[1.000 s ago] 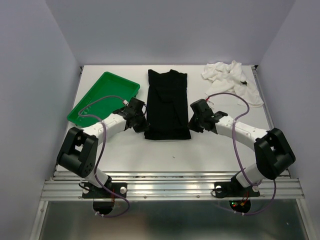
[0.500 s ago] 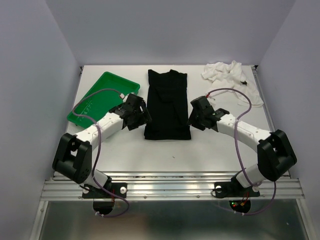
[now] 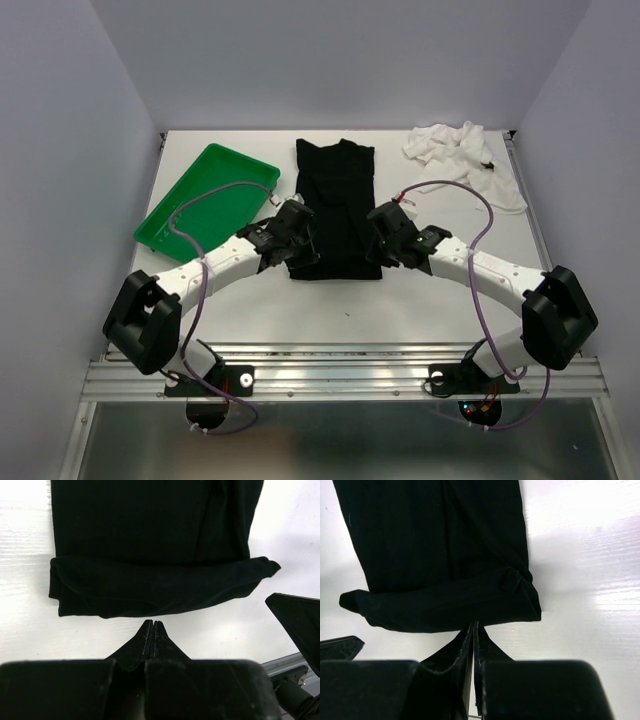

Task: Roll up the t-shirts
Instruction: Roll the T-shirt to the center of the board.

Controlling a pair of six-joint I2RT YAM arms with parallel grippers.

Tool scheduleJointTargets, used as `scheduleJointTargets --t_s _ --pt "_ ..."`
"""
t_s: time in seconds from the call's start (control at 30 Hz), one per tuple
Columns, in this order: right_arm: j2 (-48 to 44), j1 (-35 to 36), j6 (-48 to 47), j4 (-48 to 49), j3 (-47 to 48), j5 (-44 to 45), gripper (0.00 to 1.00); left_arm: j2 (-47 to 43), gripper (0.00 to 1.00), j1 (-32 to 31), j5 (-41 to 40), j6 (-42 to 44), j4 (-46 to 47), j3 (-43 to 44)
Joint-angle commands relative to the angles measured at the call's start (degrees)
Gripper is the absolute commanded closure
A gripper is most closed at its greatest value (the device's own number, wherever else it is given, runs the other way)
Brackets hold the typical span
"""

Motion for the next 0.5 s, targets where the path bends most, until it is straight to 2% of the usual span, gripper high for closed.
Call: scheduleJointTargets --t_s 0.0,0.47 --pt "2.31 0.16 0.73 2.61 1.1 0.2 0.92 1.99 1.0 0.22 1.02 -0.36 3.4 -0.1" --pt "15.31 -4.32 -3.75 4.81 6.63 2.66 0.93 16.85 1.0 2.5 -1.45 5.88 4.2 10.19"
